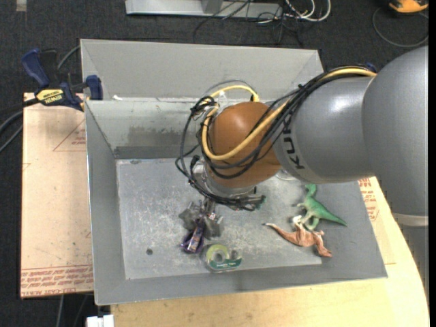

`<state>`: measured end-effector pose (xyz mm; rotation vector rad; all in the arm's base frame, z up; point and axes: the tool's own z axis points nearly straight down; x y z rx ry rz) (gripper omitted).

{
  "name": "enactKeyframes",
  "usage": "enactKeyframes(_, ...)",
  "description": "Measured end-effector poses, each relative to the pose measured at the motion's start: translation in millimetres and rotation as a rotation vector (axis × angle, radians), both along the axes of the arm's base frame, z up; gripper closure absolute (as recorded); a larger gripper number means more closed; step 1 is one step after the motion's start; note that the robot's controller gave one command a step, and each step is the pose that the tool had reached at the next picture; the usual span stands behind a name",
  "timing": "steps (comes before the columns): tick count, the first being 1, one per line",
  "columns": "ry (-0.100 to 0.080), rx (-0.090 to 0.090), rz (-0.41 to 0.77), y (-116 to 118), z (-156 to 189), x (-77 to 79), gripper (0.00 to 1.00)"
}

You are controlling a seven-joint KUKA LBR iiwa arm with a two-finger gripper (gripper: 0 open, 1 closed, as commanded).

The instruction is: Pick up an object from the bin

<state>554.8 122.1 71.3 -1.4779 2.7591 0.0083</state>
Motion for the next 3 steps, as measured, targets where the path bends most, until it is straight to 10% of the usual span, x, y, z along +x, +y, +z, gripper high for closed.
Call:
enactKeyframes(1,0.001,0.0,0.0,-0.1,1.2,-0.3,1.0)
enactKeyframes(2,-0.008,0.005,-0.148,14.8,19.8,34.0,1.0)
enactKeyframes(3,-0.001,0.003,-0.049,25.4,162.4,-27.7,1.0)
